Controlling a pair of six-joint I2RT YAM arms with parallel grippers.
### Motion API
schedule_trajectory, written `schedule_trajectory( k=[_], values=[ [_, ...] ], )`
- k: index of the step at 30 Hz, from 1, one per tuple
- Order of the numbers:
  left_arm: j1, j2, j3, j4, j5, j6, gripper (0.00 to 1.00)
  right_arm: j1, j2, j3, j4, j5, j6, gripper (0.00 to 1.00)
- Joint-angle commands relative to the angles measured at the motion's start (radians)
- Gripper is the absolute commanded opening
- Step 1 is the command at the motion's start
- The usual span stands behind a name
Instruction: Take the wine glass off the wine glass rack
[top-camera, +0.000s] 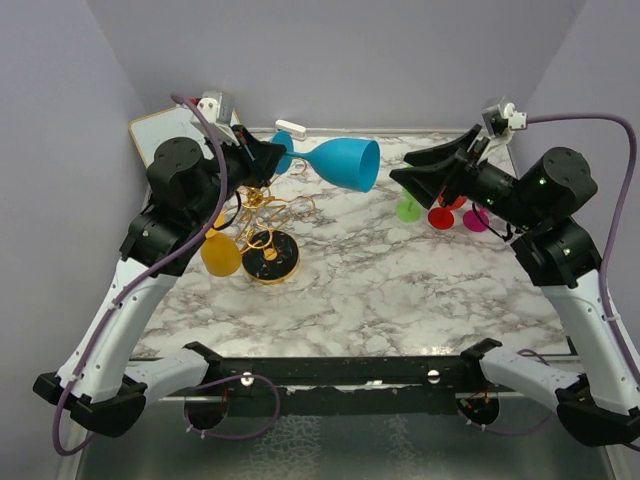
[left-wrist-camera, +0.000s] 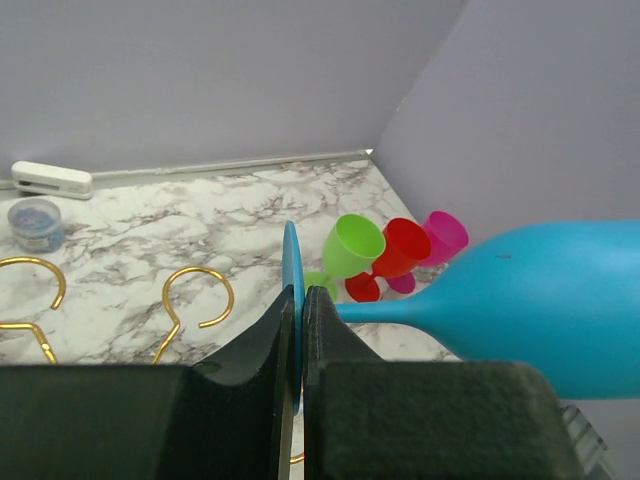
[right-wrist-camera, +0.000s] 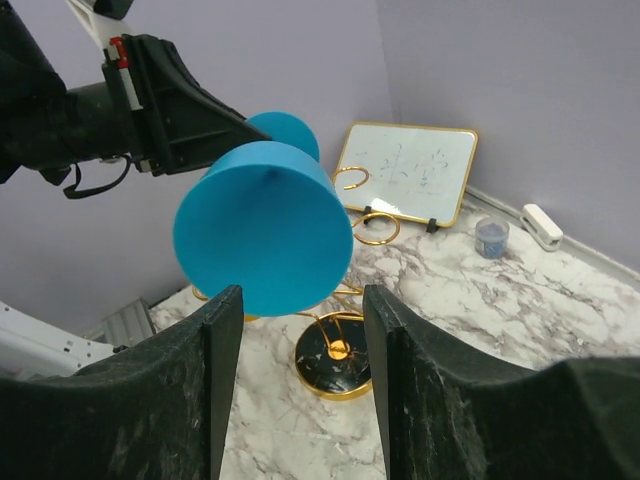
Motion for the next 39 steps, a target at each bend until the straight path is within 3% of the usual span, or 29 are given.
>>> schedule_trajectory(
  k=[1,16,19,23,24,25,29,30,31,39],
  values=[
    [0.001,0.003,-0.014,0.109,0.116,-0.040,0.00,0.003,0.021,-0.017,0.004,-0.004,0.009,0.51],
    [-0.001,0.048,-0.043,0.191,0.222,-0.094,0.00,0.003,0.074,0.003,0.030,-0.032,0.047,0.48],
    [-0.001,0.058,-0.052,0.215,0.247,-0.108,0.00,0.002,0.086,-0.003,0.025,-0.021,0.067,0.34],
    [-0.003,0.067,-0.060,0.229,0.259,-0.113,0.00,0.002,0.088,-0.012,0.018,-0.015,0.072,0.03],
    [-0.003,0.068,-0.061,0.227,0.256,-0.111,0.00,0.003,0.085,-0.010,0.012,-0.008,0.071,0.01],
    [-0.003,0.068,-0.061,0.227,0.253,-0.109,0.07,0.003,0.077,-0.011,0.004,0.007,0.072,0.01],
    [-0.003,0.061,-0.063,0.210,0.207,-0.093,0.65,0.003,0.033,-0.018,-0.031,0.114,0.069,0.01],
    [-0.003,0.055,-0.064,0.204,0.186,-0.085,0.86,0.003,0.019,-0.017,-0.046,0.155,0.068,0.01],
    [-0.003,0.048,-0.066,0.197,0.162,-0.076,0.97,0.003,0.003,-0.015,-0.061,0.198,0.067,0.01],
    [-0.003,-0.038,-0.113,0.185,0.023,-0.001,0.99,0.003,-0.055,0.015,-0.271,0.577,-0.016,0.01]
  ],
)
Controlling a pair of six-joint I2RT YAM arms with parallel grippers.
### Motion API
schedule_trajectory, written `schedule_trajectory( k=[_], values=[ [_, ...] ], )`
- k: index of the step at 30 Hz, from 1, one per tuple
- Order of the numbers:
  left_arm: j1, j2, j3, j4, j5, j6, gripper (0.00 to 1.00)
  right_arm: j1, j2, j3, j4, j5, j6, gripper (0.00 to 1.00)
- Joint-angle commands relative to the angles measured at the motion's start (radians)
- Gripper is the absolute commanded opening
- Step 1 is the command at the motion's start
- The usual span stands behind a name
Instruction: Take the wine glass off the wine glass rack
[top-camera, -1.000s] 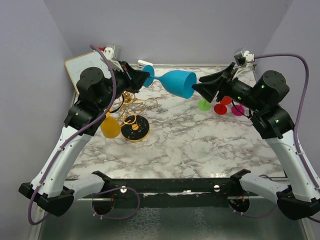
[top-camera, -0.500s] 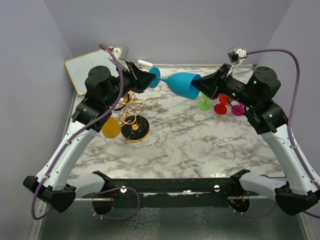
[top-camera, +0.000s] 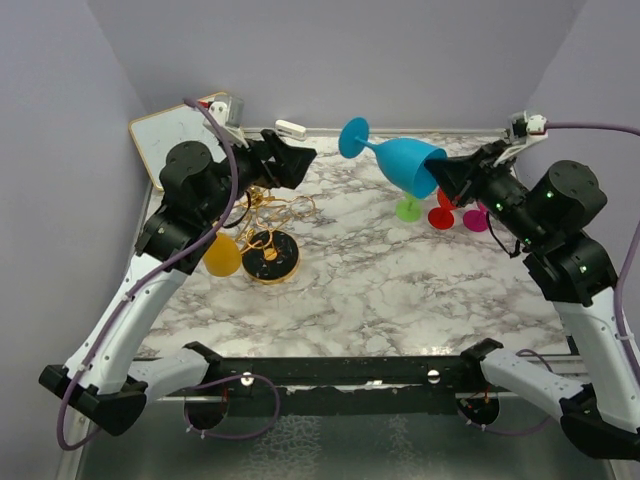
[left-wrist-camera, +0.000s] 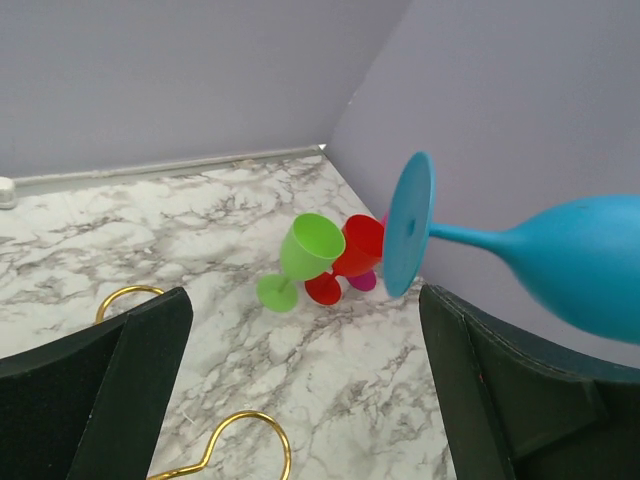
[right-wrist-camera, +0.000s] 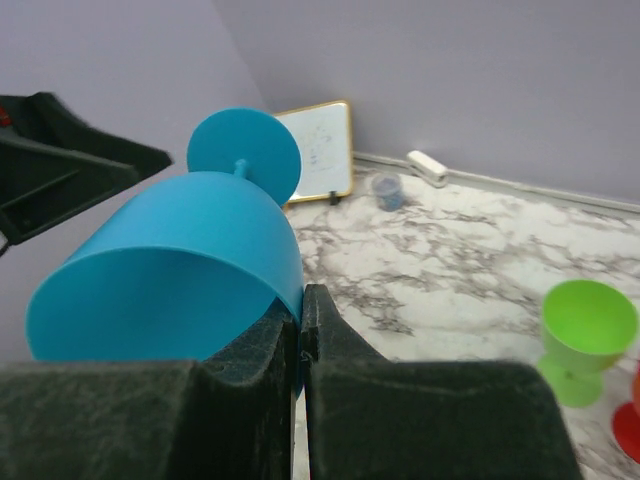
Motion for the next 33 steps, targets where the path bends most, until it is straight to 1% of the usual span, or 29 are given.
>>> schedule_trajectory(
  k=[1,3,6,10,13,18,22,27,33],
  values=[
    [-0.003,-0.088,-0.058,0.027,-0.089,0.056,0.99,0.001,0.007,0.039,-0.171,0.324,-0.067,0.01],
    [-0.002,-0.122,-0.096,0.051,-0.091,0.066,0.99,0.001,0.061,0.069,-0.269,0.418,-0.075,0.01],
    [-0.002,-0.172,-0.126,0.060,-0.126,0.084,0.98,0.001,0.169,0.106,-0.389,0.452,-0.085,0.01],
    [-0.003,-0.226,-0.146,0.041,-0.178,0.107,0.90,0.001,0.264,0.119,-0.448,0.446,-0.106,0.01],
    [-0.002,-0.252,-0.156,0.023,-0.209,0.117,0.89,0.001,0.329,0.126,-0.480,0.490,-0.123,0.01],
    [-0.003,-0.288,-0.172,-0.005,-0.247,0.139,0.89,-0.003,0.455,0.129,-0.558,0.495,-0.147,0.01],
    [-0.001,-0.320,-0.187,-0.014,-0.275,0.150,0.89,-0.042,0.528,0.091,-0.563,0.461,-0.150,0.01],
    [-0.002,-0.342,-0.204,-0.029,-0.294,0.158,0.89,-0.112,0.574,0.046,-0.507,0.404,-0.137,0.01],
    [-0.003,-0.336,-0.209,-0.057,-0.292,0.163,0.89,-0.141,0.615,0.013,-0.456,0.385,-0.125,0.02]
  ],
)
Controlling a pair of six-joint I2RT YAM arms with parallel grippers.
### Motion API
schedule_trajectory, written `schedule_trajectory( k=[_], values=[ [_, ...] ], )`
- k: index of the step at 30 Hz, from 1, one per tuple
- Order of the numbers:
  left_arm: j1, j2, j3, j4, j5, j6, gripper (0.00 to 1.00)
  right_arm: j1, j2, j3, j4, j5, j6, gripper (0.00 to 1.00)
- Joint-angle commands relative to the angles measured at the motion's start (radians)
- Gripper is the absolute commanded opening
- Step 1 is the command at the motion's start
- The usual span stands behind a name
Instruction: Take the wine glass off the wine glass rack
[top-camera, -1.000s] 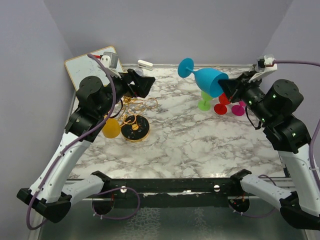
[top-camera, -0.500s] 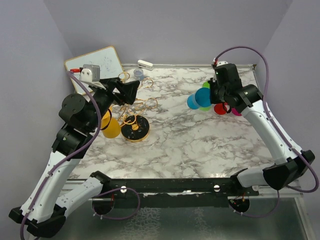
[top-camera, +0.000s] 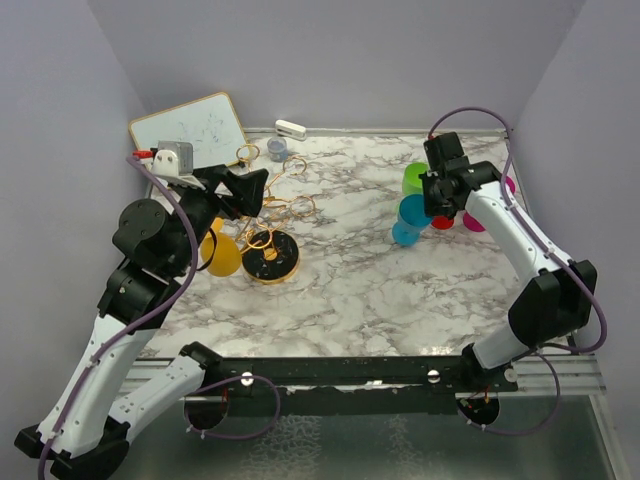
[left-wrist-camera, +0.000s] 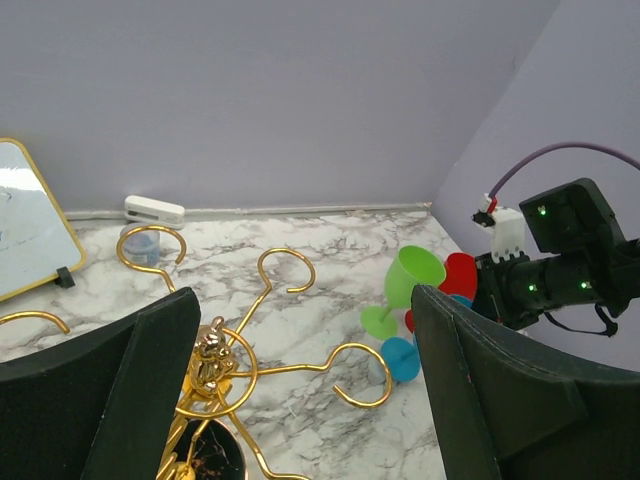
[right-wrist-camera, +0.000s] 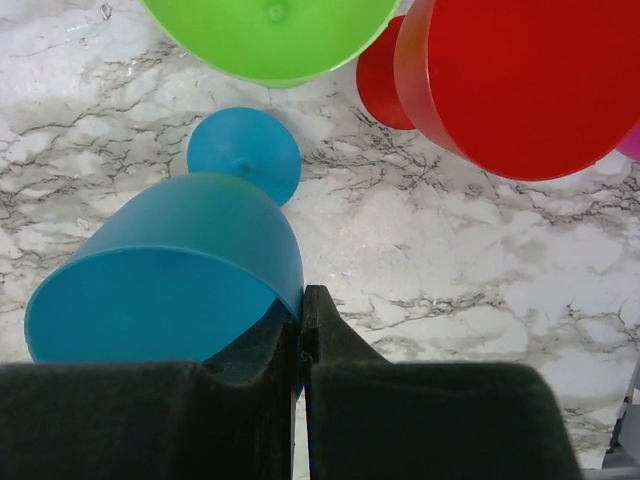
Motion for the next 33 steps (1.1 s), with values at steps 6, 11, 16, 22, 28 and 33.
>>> schedule_trajectory(
  k=[6,11,16,22,28,33],
  values=[
    [-0.002,-0.004,-0.019,-0.030,-0.020,0.014,0.92,-0.016,0.063,-0.034,0.069,-0.039,0.013,0.10],
    [-0.001,0.014,-0.002,-0.052,-0.023,0.016,0.94,-0.016,0.048,-0.034,0.079,-0.027,0.025,0.28],
    [-0.002,0.032,0.014,-0.051,-0.028,0.007,0.99,-0.016,-0.019,-0.016,0.082,0.004,0.036,0.34],
    [-0.002,0.069,0.018,-0.009,0.017,-0.008,0.99,-0.016,-0.166,0.022,0.103,-0.018,0.026,0.39],
    [-0.001,0.075,0.029,-0.025,-0.039,-0.022,0.99,-0.016,-0.419,-0.044,0.280,-0.242,0.002,0.49],
    [-0.001,0.027,0.041,-0.123,-0.114,-0.087,0.93,-0.016,-0.585,-0.140,0.461,-0.322,0.047,0.62]
  ],
)
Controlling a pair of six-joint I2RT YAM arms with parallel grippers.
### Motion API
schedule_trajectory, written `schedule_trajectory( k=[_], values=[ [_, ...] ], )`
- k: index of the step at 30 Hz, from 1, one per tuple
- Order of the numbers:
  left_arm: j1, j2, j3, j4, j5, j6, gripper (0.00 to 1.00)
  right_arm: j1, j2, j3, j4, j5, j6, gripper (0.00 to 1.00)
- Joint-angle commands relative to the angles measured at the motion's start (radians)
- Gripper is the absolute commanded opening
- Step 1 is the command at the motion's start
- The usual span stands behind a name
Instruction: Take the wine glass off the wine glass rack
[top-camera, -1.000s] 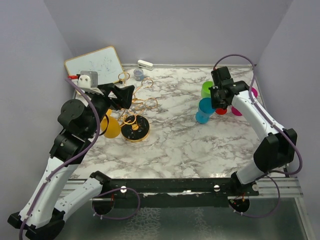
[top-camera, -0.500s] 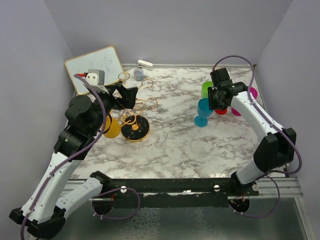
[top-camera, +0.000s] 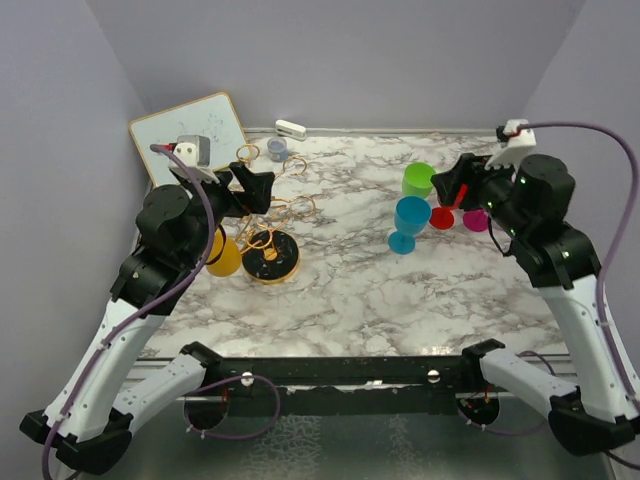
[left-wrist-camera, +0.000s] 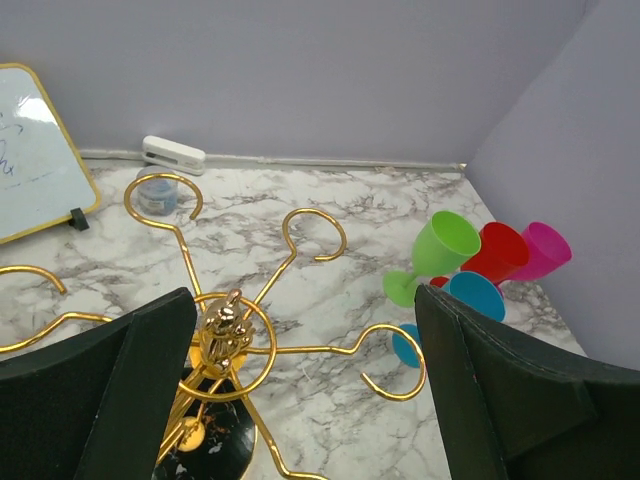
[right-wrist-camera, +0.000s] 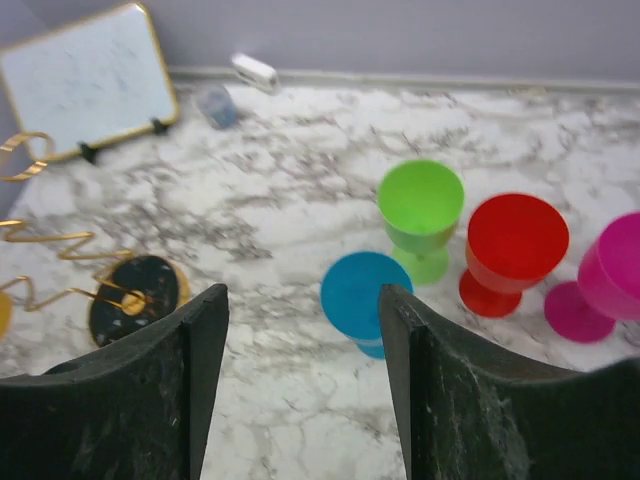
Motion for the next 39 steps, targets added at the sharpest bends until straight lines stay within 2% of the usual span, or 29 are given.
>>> schedule_trajectory(
  k=[1,6,9,12,15,19,22,25,31,36,39],
  values=[
    [-0.001,-0.068,0.039,-0.087,-0.098,-0.083,0.90,-0.004,-0.091,-0.070,0.211,-0.138,0.038,0.61],
    [-0.001,-0.154,0.066,-0.304,-0.233,-0.266,0.81,-0.004,-0.067,-0.121,0.275,-0.228,0.047,0.58],
    [-0.003,-0.201,0.116,-0.442,-0.315,-0.399,0.80,-0.004,-0.080,-0.168,0.331,-0.261,0.058,0.57],
    [-0.006,-0.232,0.160,-0.499,-0.351,-0.434,0.80,-0.004,-0.102,-0.209,0.379,-0.286,0.069,0.56],
    [-0.056,-0.192,0.254,-0.500,-0.389,-0.369,0.81,-0.004,-0.108,-0.230,0.404,-0.326,0.070,0.56],
    [-0.149,-0.057,0.379,-0.419,-0.394,-0.212,0.82,-0.004,-0.109,-0.240,0.418,-0.368,0.066,0.55],
    [-0.188,0.079,0.537,-0.451,-0.520,-0.104,0.81,-0.004,-0.115,-0.242,0.423,-0.390,0.070,0.54],
    [-0.250,0.134,0.670,-0.464,-0.653,-0.058,0.85,-0.004,-0.123,-0.238,0.421,-0.403,0.069,0.54],
    [-0.487,0.160,0.705,-0.302,-0.725,0.039,0.82,-0.004,-0.125,-0.221,0.416,-0.416,0.070,0.53],
    [-0.512,0.345,0.814,-0.348,-0.691,0.144,0.82,-0.004,-0.138,-0.198,0.381,-0.423,0.063,0.52],
    [-0.512,0.482,0.903,-0.376,-0.776,0.268,0.82,-0.004,-0.154,-0.201,0.368,-0.413,0.062,0.52]
  ],
)
